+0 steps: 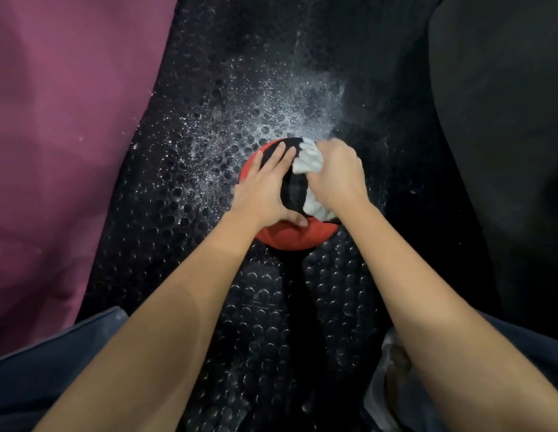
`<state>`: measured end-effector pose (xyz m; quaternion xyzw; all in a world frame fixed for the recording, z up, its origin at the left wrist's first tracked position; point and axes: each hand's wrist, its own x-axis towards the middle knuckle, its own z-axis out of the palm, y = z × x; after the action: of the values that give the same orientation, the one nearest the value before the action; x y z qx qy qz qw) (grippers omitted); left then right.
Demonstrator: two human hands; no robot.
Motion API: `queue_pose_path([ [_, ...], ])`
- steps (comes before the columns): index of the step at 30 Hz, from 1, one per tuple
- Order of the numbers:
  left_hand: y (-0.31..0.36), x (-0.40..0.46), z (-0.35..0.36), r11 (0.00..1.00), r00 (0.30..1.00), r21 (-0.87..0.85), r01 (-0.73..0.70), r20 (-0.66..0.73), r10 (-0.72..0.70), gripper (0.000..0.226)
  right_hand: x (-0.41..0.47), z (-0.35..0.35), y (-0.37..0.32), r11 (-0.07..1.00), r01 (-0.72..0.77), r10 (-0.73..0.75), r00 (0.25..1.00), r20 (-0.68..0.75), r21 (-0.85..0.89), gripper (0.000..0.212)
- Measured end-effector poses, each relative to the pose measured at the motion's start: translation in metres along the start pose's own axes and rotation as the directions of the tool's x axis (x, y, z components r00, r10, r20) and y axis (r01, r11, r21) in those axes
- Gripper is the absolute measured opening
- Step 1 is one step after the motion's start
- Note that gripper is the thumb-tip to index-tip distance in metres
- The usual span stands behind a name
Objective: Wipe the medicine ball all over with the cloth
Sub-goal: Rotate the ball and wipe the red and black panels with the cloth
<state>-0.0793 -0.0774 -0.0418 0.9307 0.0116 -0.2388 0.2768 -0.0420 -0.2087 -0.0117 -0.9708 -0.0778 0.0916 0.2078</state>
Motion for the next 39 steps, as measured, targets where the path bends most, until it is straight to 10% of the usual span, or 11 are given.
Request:
queue_pose_path([
  [19,0.002,-0.003,-0.007,0.999,0.999,-0.037,0.036,0.024,-0.035,0.133,-0.042,0.013,0.006,0.991,0.053,-0.043,0.996,-0.08,0.122,0.007],
  [29,0.007,-0.016,-0.001,0.99,0.999,0.132,0.044,0.026,-0.048,0.139,0.003,0.004,0.008,0.945,-0.136,0.133,0.991,0.03,0.296,0.04],
  [39,-0.001,-0.013,-0.001,0.998,0.998,0.032,0.061,-0.01,-0.061,0.135,-0.05,0.024,0.006,0.973,0.019,0.003,0.995,-0.096,0.229,0.014],
])
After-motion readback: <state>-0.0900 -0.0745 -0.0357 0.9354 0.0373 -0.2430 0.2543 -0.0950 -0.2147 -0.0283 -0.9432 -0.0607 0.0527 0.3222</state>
